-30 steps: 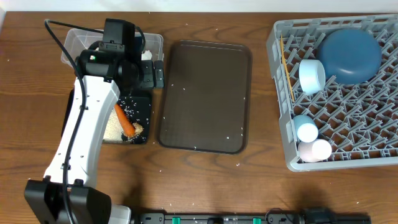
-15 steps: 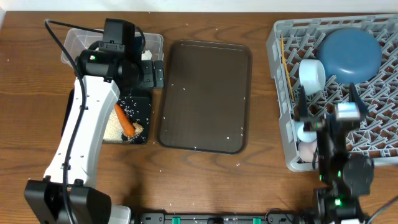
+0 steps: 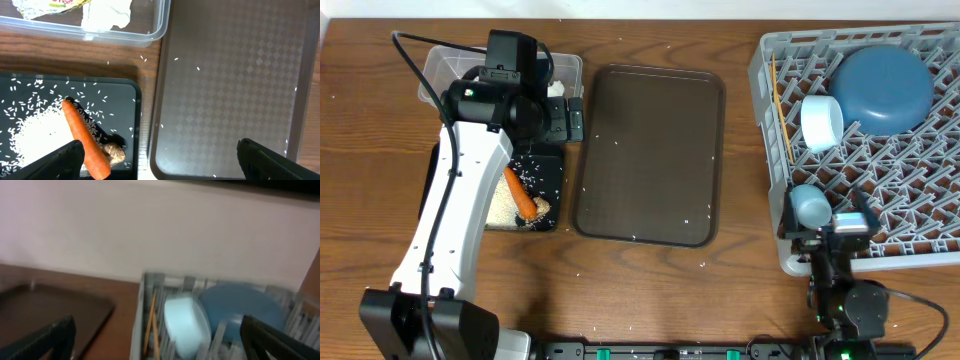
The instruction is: Sort waste into correct bins and load items into the dishwasher rack
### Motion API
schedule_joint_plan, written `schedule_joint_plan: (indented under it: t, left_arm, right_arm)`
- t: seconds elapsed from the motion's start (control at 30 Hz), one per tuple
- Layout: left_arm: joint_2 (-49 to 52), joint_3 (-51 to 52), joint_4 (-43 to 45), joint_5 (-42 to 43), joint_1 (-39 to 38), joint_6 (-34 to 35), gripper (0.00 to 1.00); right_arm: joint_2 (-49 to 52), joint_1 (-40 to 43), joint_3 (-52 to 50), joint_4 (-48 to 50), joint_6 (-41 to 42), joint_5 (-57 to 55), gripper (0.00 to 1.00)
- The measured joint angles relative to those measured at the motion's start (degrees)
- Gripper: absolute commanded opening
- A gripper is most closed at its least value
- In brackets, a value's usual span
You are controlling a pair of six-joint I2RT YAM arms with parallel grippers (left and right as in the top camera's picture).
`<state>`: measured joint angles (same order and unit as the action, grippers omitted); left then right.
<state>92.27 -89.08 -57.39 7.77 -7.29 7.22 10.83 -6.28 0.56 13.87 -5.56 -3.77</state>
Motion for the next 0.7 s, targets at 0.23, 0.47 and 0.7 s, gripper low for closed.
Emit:
schedule_joint_plan:
  t: [0.23,0.47,0.7]
  left_arm:
    - [0.00,0.00,0.02,0.02,0.00,0.00,0.98]
    - [0.00,0.00,-0.02,0.00,0.00,-0.02,0.98]
    - [0.00,0.00,0.00,0.00,0.00,-0.02,0.98]
  right_arm:
    - [-8.68,0.00,-0.20,-17.46,1.38,0.74,0.99]
    - [-10.05,0.00,-0.17,-17.55,1.86,1.27,0.99]
    - [-10.10,0.00,-0.17,-17.64,2.03,1.42,0.99]
